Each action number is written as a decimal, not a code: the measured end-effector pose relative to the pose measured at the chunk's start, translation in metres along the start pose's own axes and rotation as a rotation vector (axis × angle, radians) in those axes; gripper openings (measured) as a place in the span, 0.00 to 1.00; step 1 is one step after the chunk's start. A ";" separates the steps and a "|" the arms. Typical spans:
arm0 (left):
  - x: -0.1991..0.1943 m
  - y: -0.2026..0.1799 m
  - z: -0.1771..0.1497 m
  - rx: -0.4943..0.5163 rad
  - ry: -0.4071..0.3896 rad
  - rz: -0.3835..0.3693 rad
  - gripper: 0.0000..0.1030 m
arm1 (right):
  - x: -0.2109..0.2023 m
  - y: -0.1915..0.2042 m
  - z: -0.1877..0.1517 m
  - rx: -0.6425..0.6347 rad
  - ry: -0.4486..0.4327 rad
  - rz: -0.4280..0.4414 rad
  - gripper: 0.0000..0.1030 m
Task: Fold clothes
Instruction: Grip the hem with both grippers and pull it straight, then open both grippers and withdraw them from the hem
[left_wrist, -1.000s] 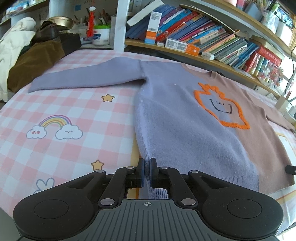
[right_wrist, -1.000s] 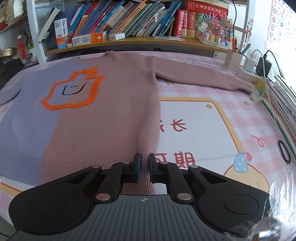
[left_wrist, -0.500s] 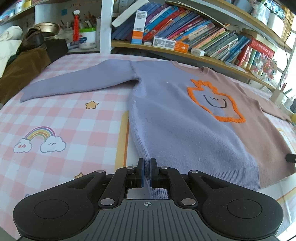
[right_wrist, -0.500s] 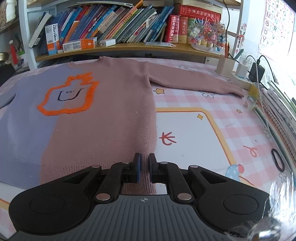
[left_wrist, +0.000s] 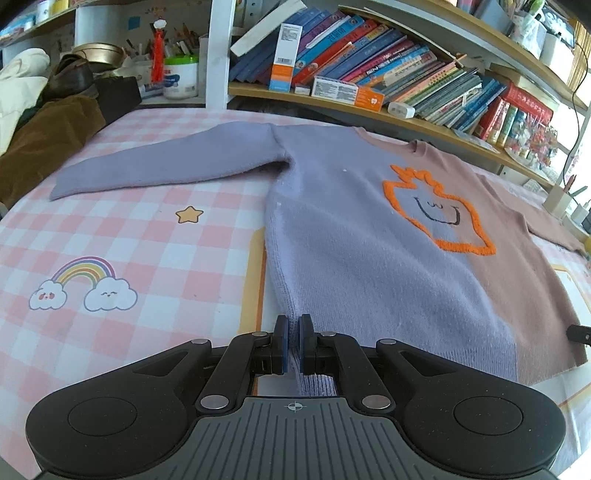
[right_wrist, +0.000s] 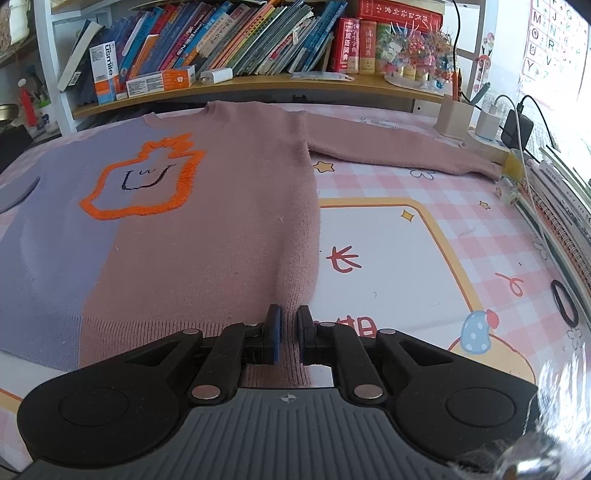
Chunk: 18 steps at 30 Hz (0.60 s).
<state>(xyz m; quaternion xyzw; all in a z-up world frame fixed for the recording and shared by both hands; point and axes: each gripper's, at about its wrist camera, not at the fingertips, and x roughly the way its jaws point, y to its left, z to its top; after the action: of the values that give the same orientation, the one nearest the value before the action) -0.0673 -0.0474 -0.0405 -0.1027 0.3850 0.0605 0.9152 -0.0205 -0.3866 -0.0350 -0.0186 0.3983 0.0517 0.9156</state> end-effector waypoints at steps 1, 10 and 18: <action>0.000 0.000 0.000 0.002 0.001 -0.001 0.04 | -0.001 -0.001 0.000 0.001 -0.001 0.003 0.09; -0.028 -0.010 0.002 0.048 -0.046 0.010 0.32 | -0.029 -0.004 -0.002 0.030 -0.044 0.005 0.41; -0.053 -0.032 -0.013 0.048 -0.078 0.046 0.77 | -0.060 0.005 -0.012 0.027 -0.105 -0.036 0.93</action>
<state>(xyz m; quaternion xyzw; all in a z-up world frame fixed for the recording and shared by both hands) -0.1070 -0.0826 -0.0063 -0.0695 0.3528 0.0761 0.9300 -0.0704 -0.3872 0.0004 -0.0106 0.3500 0.0305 0.9362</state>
